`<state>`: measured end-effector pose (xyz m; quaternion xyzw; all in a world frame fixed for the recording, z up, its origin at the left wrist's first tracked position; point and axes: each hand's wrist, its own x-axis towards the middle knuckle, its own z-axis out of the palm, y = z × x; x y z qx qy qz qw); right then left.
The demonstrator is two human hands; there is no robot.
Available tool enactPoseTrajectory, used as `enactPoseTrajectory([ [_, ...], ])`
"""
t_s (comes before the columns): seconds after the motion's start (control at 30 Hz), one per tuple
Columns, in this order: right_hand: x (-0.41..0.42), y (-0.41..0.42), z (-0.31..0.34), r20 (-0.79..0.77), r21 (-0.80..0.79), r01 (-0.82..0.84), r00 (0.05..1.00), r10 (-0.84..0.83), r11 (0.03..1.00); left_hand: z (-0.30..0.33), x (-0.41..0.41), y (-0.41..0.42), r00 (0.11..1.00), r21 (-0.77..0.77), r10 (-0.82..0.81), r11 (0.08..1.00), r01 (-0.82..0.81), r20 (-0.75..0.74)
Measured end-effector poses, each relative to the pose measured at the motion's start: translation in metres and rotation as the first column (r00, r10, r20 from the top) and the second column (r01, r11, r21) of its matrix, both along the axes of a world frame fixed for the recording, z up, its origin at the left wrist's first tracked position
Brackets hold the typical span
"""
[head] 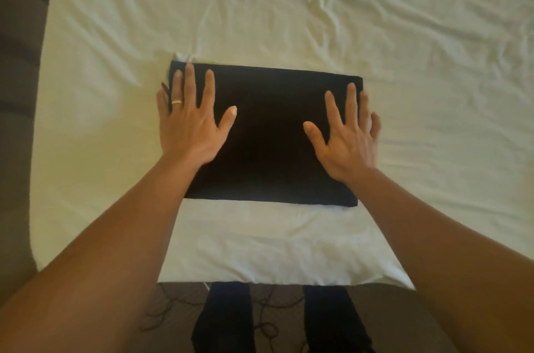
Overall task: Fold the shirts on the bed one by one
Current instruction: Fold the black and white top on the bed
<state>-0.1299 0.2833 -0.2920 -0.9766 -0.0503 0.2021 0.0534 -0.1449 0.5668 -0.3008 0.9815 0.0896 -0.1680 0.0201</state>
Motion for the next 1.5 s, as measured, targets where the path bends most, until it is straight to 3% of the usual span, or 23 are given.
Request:
enactPoseTrajectory([
  [0.07,-0.02,0.002,0.005,0.06,0.024,-0.077,0.995,0.076,0.997,0.01,-0.016,-0.014,0.997,-0.041,-0.012,0.999,0.015,0.082],
  [0.1,-0.031,0.0,0.004,0.073,0.023,-0.153,0.986,0.151,0.988,0.012,-0.031,-0.018,0.99,-0.061,-0.092,0.993,0.099,0.107],
  [0.17,-0.05,-0.011,-0.002,0.045,-0.023,-0.287,0.957,0.288,0.958,0.01,-0.059,-0.014,0.963,-0.083,-0.255,0.961,0.262,0.089],
  [0.23,-0.057,-0.022,-0.005,0.013,-0.06,-0.337,0.941,0.338,0.94,0.004,-0.071,0.001,0.964,-0.069,-0.262,0.962,0.265,0.048],
  [0.33,-0.04,-0.022,0.003,0.076,0.035,-0.316,0.947,0.313,0.948,0.006,-0.058,0.011,0.988,-0.064,-0.119,0.99,0.126,0.101],
  [0.4,-0.015,-0.016,0.011,0.19,0.142,-0.239,0.959,0.21,0.961,0.013,-0.038,0.009,0.982,-0.07,-0.046,0.996,0.06,0.184],
  [0.47,0.018,-0.009,0.017,0.2,0.176,-0.138,0.974,0.102,0.975,0.02,-0.011,0.012,0.979,-0.051,-0.046,0.997,0.057,0.2],
  [0.6,0.076,-0.002,0.025,0.002,0.059,-0.141,0.99,0.141,0.988,0.033,0.046,0.02,0.977,-0.015,-0.211,0.977,0.211,0.005],
  [0.73,0.096,-0.005,0.03,-0.066,-0.035,-0.182,0.982,0.179,0.983,0.044,0.071,0.019,0.965,0.014,-0.244,0.969,0.246,-0.101],
  [0.83,0.099,-0.007,0.044,-0.062,-0.027,-0.212,0.976,0.21,0.977,0.057,0.07,0.021,0.975,-0.096,-0.223,0.97,0.221,-0.002],
  [0.93,0.1,-0.011,0.074,0.074,0.074,-0.203,0.977,0.198,0.976,0.087,0.061,0.027,0.965,-0.227,-0.195,0.946,0.232,0.173],
  [1.17,0.1,0.001,0.181,0.409,0.495,-0.165,0.911,-0.061,0.853,0.19,0.05,0.046,0.848,-0.251,-0.111,0.929,0.274,0.518],
  [1.23,0.092,0.0,0.192,0.456,0.542,-0.203,0.886,-0.082,0.816,0.203,0.035,0.049,0.83,-0.248,-0.123,0.921,0.3,0.544],
  [1.33,0.066,-0.004,0.177,0.52,0.514,-0.325,0.854,0.013,0.794,0.189,0.002,0.053,0.829,-0.189,-0.21,0.917,0.351,0.518],
  [1.5,-0.006,-0.013,0.109,0.451,0.382,-0.362,0.876,0.17,0.851,0.116,-0.066,0.058,0.847,-0.144,-0.313,0.902,0.407,0.429],
])
